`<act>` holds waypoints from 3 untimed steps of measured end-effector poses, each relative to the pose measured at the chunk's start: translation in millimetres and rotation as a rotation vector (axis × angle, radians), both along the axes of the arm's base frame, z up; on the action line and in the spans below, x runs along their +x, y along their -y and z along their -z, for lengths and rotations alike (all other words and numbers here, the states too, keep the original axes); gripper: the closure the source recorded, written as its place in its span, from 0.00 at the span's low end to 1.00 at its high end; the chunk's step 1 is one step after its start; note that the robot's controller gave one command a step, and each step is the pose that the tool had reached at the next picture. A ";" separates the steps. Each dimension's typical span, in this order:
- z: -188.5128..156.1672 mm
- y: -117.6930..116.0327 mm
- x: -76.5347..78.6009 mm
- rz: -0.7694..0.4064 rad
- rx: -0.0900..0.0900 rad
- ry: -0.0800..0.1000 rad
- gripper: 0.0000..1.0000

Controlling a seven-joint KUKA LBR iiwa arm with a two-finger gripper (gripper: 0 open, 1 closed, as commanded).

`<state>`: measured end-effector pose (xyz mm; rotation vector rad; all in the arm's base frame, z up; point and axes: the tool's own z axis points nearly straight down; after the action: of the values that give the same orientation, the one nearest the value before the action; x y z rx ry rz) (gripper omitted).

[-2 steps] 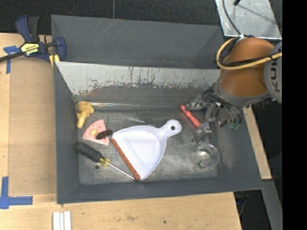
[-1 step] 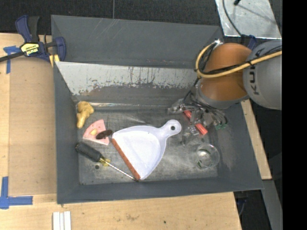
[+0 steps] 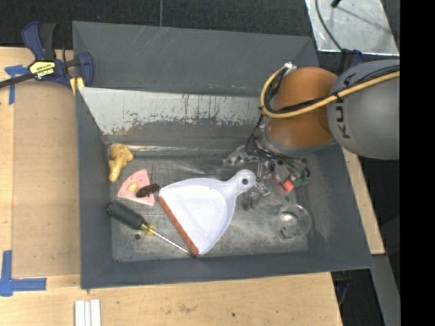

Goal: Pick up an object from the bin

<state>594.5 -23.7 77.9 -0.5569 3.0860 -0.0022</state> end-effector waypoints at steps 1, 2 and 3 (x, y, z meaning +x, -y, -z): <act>-26.4 -20.0 -19.3 -0.011 0.001 -0.004 0.00; -6.8 -19.9 -21.4 -0.112 0.000 -0.001 0.00; 2.0 -19.6 5.3 -0.187 0.003 0.000 1.00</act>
Offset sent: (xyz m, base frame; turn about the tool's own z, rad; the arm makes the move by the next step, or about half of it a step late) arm -0.0253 0.0206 -0.0079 -0.1826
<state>599.8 -4.1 75.9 -0.8424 3.0201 0.0035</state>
